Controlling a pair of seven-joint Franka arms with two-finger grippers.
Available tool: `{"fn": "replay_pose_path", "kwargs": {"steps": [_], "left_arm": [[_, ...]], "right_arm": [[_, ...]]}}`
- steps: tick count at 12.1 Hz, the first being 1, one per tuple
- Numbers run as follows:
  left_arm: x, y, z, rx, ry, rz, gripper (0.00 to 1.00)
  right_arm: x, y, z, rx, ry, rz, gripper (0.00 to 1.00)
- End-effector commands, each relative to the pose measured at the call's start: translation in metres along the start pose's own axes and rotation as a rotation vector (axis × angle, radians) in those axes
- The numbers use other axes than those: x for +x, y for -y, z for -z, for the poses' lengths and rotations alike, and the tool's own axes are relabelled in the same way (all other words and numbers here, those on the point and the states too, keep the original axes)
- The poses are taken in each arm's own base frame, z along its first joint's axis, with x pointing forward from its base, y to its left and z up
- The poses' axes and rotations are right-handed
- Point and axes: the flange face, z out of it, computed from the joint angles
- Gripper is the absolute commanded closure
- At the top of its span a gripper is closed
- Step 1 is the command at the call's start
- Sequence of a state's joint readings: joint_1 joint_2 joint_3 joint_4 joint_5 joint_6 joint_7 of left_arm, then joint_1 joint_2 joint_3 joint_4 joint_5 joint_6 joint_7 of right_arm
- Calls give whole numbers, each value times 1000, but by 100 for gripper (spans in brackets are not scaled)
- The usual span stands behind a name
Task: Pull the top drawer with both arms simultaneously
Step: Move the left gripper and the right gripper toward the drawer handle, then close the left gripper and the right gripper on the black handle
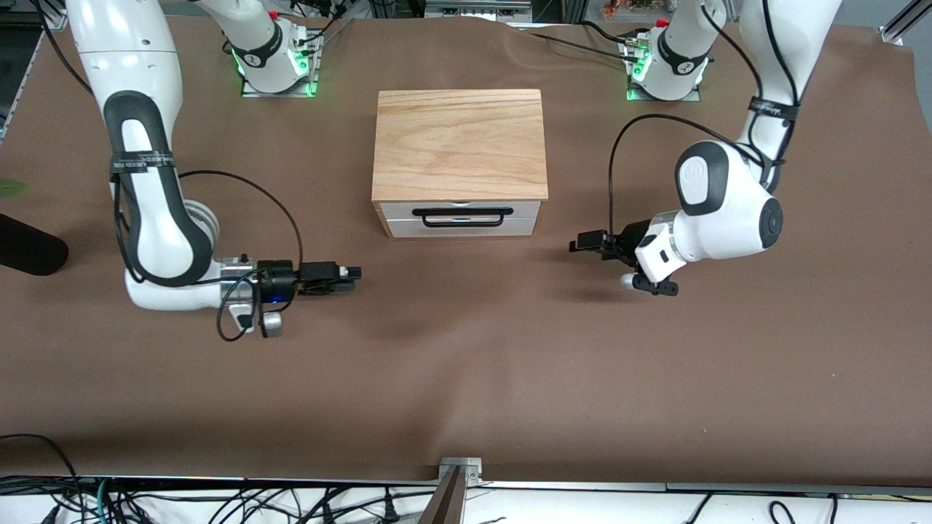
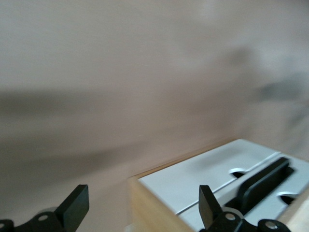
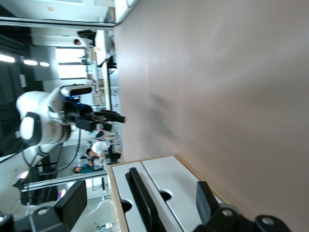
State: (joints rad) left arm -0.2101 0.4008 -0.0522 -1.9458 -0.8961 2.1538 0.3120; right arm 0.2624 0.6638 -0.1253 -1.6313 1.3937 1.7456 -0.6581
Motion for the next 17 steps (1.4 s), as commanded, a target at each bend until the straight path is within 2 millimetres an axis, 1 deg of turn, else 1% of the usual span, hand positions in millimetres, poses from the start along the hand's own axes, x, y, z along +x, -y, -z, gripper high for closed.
{"fn": "replay_pose_path", "kwargs": {"steps": [1,2,3,4,5,6,7,8,9,10,11,12,15,16,17], "left_arm": [[1,14,-22,-155,-37,-45,0],[-1,14,-35,-224,-36,-51,0],[-5,3,-50,-322,-41,-48,0],[-9,4,-60,-394,-57,-56,0],[-14,-1,-73,-467,-67,-86,0],[-19,1,-85,-528,-81,-113,0],[-25,1,-98,-585,-101,-145,0],[-36,-2,-113,-629,-123,-175,0],[-44,-4,-122,-652,-148,-206,0],[-50,-7,-128,-664,-149,-238,2],[-54,-10,-133,-693,-137,-269,6],[-56,-12,-135,-712,-135,-300,8],[-62,-12,-139,-743,-121,-324,11],[-64,-10,-142,-741,-124,-339,14],[-65,-5,-145,-740,-121,-334,15]], "right_arm": [[-19,4,-27,77,-40,57,0],[-28,-3,-39,122,-59,86,0],[-38,-8,-52,155,-61,86,0],[-46,-12,-63,168,-53,89,0],[-54,-21,-70,175,-59,120,0],[-63,-29,-77,197,-77,148,0],[-71,-34,-84,210,-84,169,0],[-79,-39,-93,217,-83,169,0],[-86,-41,-102,232,-88,170,0],[-91,-40,-113,254,-101,185,0],[-97,-41,-123,261,-100,195,0],[-102,-42,-129,270,-103,187,0],[-109,-45,-137,273,-95,193,0],[-110,-45,-140,274,-90,192,0],[-116,-47,-146,273,-77,186,0]]}}
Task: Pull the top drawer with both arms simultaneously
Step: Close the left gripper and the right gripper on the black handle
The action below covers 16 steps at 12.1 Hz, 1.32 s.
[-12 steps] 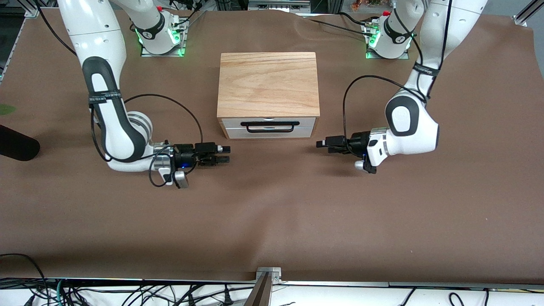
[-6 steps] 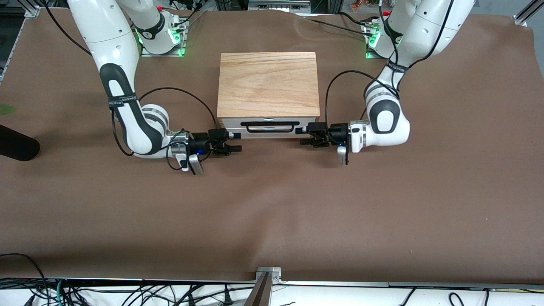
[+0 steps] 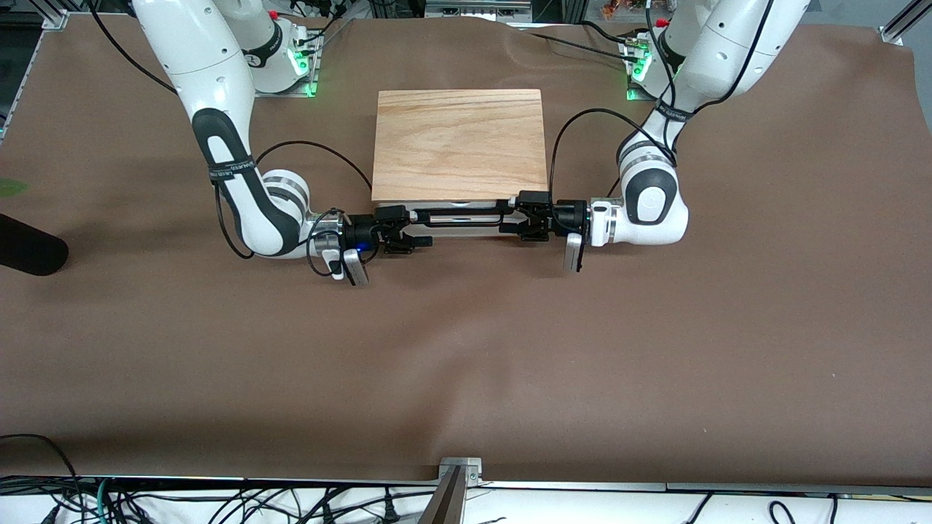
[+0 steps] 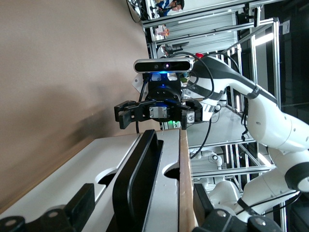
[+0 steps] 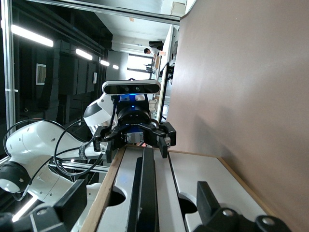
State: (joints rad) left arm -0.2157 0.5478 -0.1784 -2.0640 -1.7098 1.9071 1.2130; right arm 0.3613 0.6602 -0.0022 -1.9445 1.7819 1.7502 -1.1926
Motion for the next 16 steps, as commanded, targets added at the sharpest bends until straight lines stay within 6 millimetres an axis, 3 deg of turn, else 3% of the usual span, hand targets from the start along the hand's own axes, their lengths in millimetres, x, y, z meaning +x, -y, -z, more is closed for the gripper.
{"fn": "replay_pose_path", "kwargs": {"steps": [1,6,7,9,12,13,15,16], "left_arm": [[-12,9,0,-19,-15,-15,19],[-20,16,-11,-15,4,114,35],[-21,16,-12,-16,6,129,38],[-22,13,-16,-22,13,132,48],[-27,15,-18,-21,19,140,62],[-28,15,-18,-22,20,141,75],[-34,23,-22,-20,29,155,82],[-38,26,-27,-20,37,163,85]], "right_arm": [[-15,5,-8,0,0,4,0],[-23,1,-11,0,9,-9,1],[-23,1,-12,0,11,-9,5],[-23,1,-11,-2,9,-9,17],[-22,1,-11,-4,8,-7,47],[-22,2,-11,-3,8,-7,53],[-22,2,-11,-3,8,-6,65],[-22,1,-11,-4,8,-6,66]]}}
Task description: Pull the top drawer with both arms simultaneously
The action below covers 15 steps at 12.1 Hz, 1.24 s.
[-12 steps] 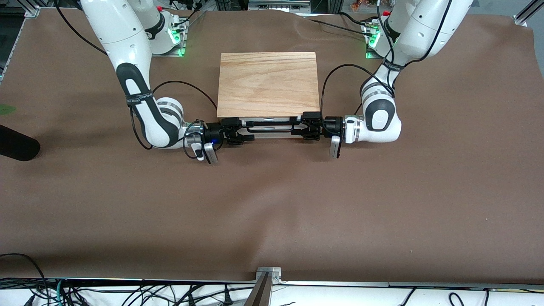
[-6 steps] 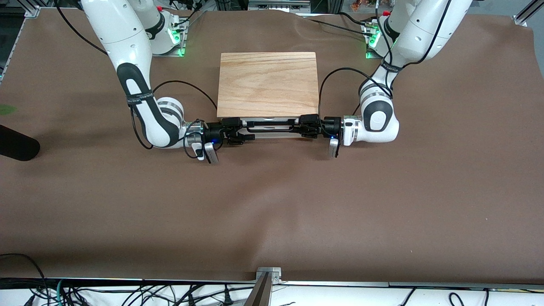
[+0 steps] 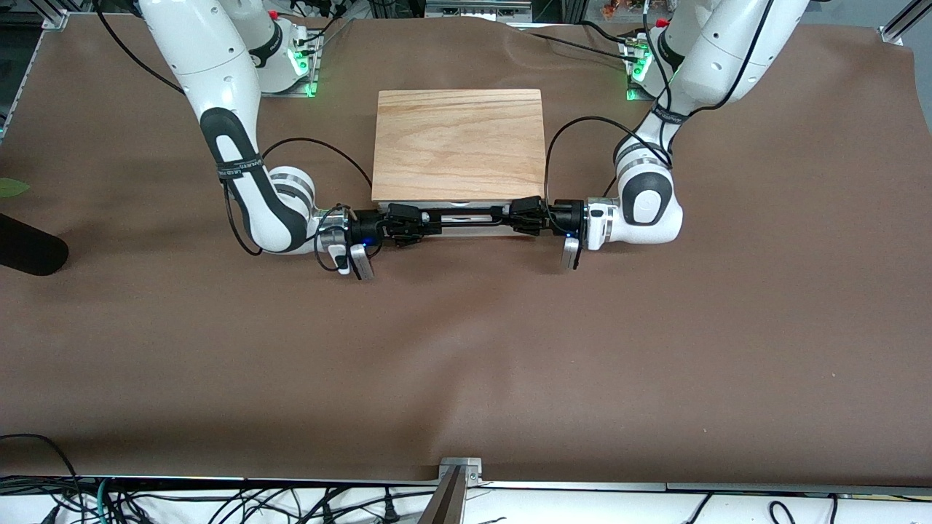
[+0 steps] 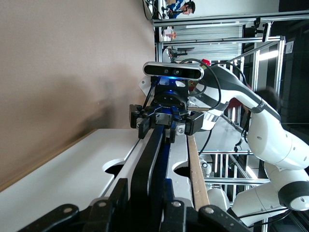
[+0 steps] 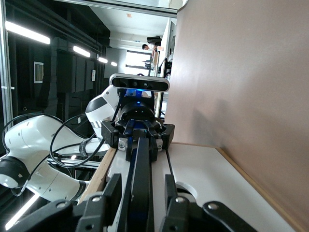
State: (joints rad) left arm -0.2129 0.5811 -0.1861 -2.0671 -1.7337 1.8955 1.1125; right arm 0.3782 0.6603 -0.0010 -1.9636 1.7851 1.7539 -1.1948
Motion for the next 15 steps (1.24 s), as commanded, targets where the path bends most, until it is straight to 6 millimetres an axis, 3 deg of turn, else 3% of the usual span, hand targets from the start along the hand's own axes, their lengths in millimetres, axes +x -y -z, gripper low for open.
{"fn": "replay_pose_path", "kwargs": {"steps": [1,3,6,8,10,15], "left_arm": [[-28,18,-22,3,47,20,92],[-28,18,-22,1,48,22,100],[-29,16,-22,0,52,68,100],[-22,4,-21,0,53,111,100],[-16,0,-19,-5,46,103,100],[-16,-2,-18,-5,47,84,100]], "right_arm": [[-11,6,-3,0,-7,10,66],[-11,6,-4,2,-2,16,66],[-17,4,-7,3,11,10,66],[-17,6,-8,5,14,14,81],[-16,6,-8,7,15,14,88],[-11,9,-8,11,11,18,88]]}}
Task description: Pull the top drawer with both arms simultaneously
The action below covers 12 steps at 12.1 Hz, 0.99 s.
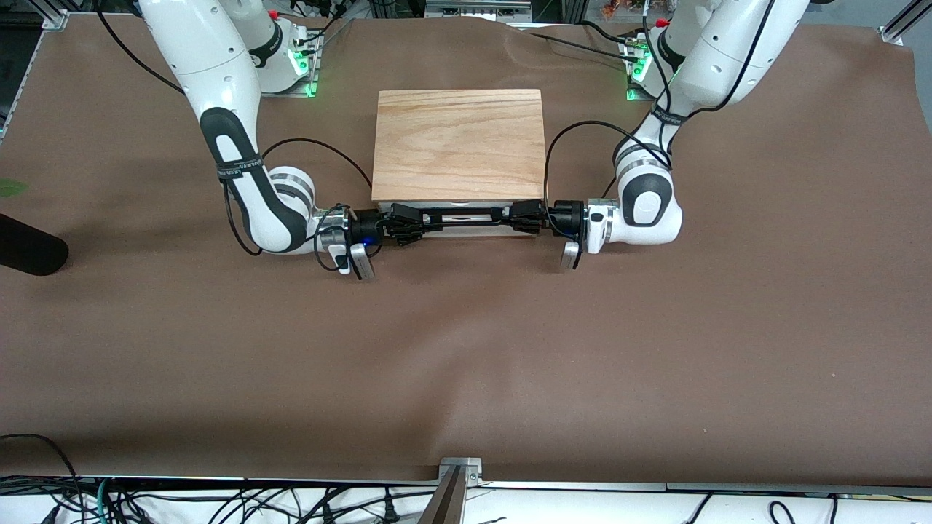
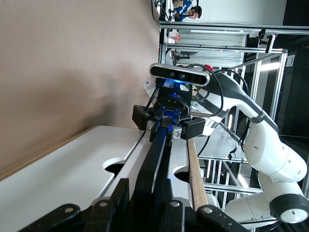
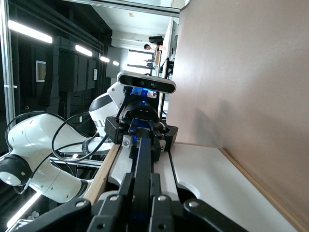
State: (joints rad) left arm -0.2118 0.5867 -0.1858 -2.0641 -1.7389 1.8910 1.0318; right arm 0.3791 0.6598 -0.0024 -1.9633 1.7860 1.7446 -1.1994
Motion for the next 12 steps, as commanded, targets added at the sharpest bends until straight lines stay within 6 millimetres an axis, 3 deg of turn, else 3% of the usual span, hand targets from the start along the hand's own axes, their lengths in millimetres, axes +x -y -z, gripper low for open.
{"fn": "replay_pose_path", "kwargs": {"steps": [1,12], "left_arm": [[-17,-3,-19,2,51,-4,100],[15,-7,-18,-20,15,-40,100]], "right_arm": [[-3,12,-7,5,4,20,88],[61,-7,-3,1,-48,42,88]]}}
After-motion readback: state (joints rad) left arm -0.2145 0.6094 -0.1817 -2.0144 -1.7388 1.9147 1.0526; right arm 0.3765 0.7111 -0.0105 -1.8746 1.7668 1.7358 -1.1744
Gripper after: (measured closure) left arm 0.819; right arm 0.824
